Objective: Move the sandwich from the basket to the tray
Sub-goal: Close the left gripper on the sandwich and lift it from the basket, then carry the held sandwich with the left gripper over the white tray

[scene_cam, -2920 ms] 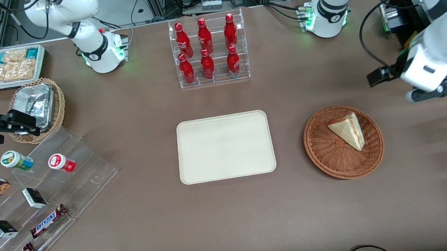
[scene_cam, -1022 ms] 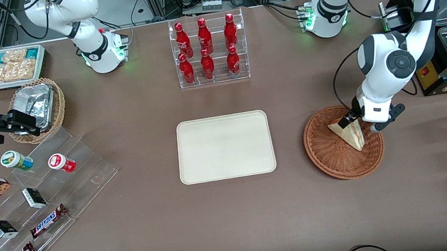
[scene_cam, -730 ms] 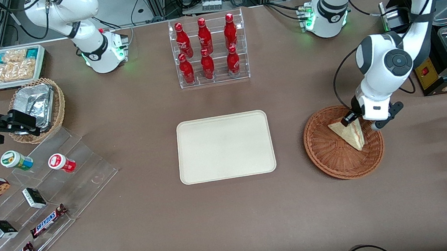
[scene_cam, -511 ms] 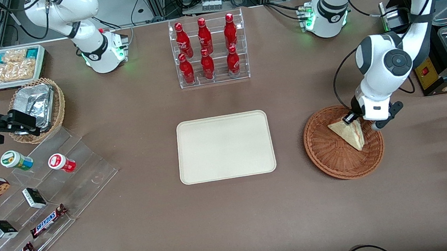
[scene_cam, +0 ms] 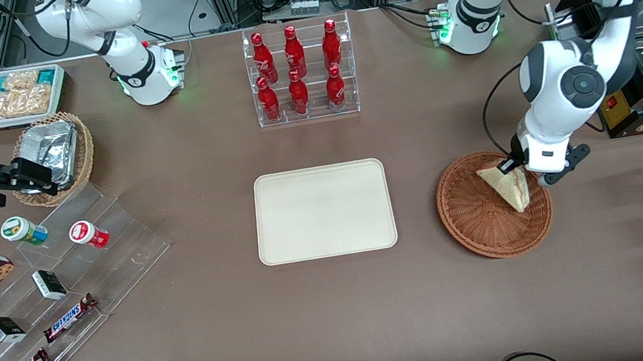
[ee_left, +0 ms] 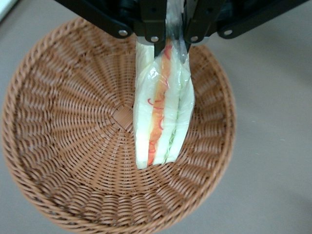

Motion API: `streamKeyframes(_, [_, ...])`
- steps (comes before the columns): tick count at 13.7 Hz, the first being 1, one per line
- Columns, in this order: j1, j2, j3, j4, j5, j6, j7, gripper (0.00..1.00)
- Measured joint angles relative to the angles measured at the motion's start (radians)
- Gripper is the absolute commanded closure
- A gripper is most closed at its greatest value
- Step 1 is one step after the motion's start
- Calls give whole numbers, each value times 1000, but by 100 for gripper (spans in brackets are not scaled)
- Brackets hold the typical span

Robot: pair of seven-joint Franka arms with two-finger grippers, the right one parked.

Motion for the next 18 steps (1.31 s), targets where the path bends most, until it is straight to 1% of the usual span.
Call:
streamKeyframes(3, [-1, -16, -32, 169, 4, -234, 67, 100])
streamKeyframes(5, [0, -17, -51, 235, 4, -306, 143, 100])
streamKeyframes(7, [-1, -15, -92, 250, 4, -314, 188, 100])
streamKeyframes(10, [-3, -3, -176, 250, 8, -310, 193, 100])
streamKeyframes(13, [-2, 18, -240, 254, 31, -301, 185, 100])
streamKeyframes(18, [-3, 118, -381, 332, 76, -291, 29, 100])
